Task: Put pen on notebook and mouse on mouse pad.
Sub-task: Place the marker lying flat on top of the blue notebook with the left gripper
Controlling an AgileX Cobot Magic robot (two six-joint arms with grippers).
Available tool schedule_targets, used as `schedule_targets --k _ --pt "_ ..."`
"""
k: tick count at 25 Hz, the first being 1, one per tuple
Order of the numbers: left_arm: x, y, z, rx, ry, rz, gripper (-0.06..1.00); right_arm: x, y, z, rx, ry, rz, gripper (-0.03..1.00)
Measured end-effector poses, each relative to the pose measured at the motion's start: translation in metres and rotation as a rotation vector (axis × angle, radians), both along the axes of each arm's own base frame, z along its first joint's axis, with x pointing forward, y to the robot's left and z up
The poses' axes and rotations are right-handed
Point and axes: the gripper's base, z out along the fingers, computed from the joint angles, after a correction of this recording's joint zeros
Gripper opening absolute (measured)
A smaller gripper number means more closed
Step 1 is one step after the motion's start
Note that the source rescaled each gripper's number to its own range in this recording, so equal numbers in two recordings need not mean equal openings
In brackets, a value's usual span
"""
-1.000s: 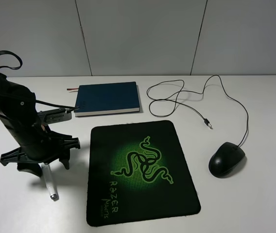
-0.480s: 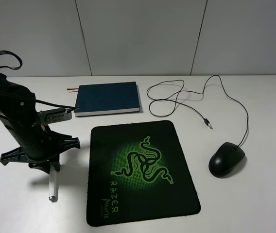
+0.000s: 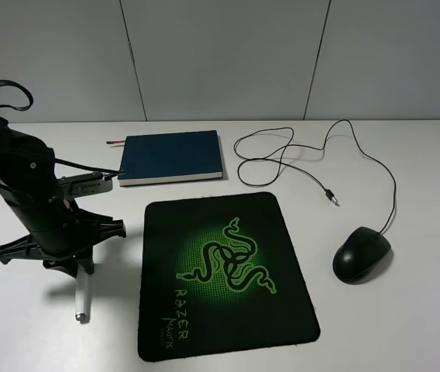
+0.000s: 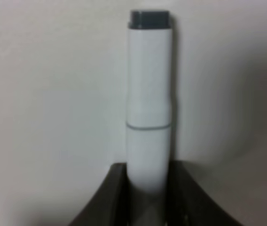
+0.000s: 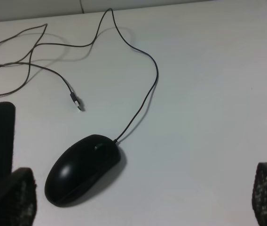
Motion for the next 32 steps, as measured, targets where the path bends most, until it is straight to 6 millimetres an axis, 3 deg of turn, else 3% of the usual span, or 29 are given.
schedule_targets --k 4,14,18,27,32 --pt "-0.002 0.001 0.02 -0.015 -0.048 -0.022 0.0 0.0 0.0 0.0 0.0 0.0 0.0 1.0" --pt "-0.022 0.011 0.095 -0.058 -0.197 -0.123 0.0 0.0 0.0 0.0 0.0 0.0 0.0 1.0" --pt "-0.021 0.012 0.123 -0.035 -0.198 -0.181 0.0 0.0 0.0 0.0 0.0 0.0 0.0 1.0" --pt "0.004 0.008 0.192 0.041 -0.284 -0.366 0.0 0.0 0.0 0.0 0.0 0.0 0.0 1.0" --pt "0.036 -0.001 0.205 0.108 -0.22 -0.467 0.0 0.0 0.0 0.0 0.0 0.0 0.0 1.0"
